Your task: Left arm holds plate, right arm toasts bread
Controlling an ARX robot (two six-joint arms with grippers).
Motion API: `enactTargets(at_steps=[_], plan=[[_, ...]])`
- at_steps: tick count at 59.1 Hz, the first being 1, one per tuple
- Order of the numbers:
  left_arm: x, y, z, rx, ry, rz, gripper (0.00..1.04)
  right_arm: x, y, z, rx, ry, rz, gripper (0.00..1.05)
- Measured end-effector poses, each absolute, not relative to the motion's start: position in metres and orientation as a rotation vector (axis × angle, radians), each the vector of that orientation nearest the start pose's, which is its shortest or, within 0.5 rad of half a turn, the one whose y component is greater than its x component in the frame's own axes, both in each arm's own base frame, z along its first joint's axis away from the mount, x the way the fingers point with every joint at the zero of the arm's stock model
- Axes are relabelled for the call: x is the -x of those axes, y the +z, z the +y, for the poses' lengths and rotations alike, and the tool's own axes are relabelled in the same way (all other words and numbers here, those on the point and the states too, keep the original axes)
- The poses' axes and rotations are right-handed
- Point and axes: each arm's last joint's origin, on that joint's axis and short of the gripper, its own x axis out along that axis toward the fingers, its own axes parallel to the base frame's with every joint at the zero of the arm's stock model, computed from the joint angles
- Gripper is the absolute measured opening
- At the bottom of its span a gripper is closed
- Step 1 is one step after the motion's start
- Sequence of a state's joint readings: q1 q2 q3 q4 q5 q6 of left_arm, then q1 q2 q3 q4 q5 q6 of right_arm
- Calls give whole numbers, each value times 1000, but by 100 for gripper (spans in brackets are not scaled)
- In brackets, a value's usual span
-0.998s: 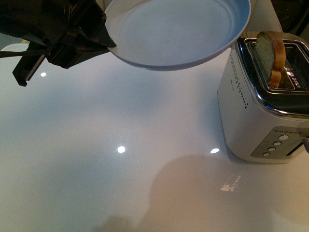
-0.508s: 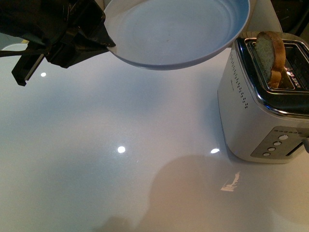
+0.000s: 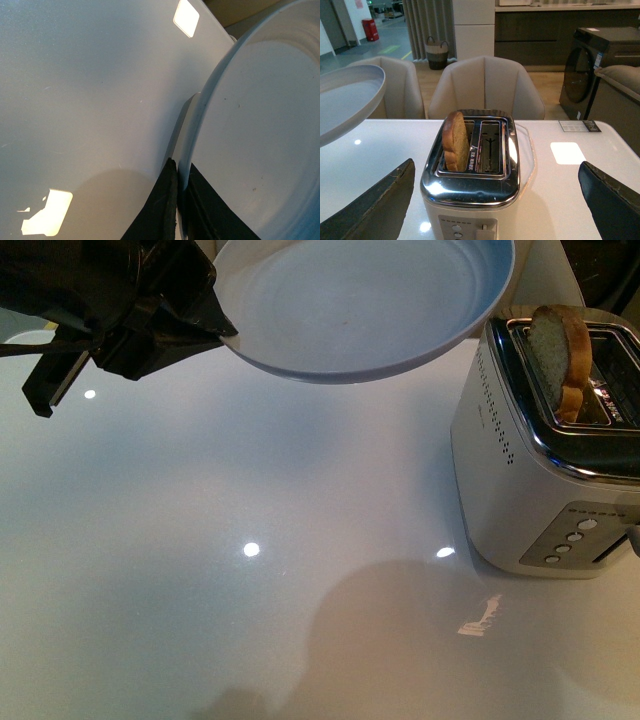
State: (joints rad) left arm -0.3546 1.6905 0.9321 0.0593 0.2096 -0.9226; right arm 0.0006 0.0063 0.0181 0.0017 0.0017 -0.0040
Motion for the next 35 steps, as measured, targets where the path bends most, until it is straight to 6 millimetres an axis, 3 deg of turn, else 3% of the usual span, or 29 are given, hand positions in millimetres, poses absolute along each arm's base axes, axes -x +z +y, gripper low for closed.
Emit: enactTargets(at_steps=[11,23,29,35], plan=[[-317,177,-122,622,-78,941,3,-97,169,0,4,-1,-14,96],[-321,180,-118,599,-101,935,3,-97,169,0,4,-1,-14,96],[-324,184,-106,617,-88,917,3,-97,169,0,4,-1,-14,96],[-329,189,-81,631,-56,890,3,-97,169,0,4,-1,-14,96]])
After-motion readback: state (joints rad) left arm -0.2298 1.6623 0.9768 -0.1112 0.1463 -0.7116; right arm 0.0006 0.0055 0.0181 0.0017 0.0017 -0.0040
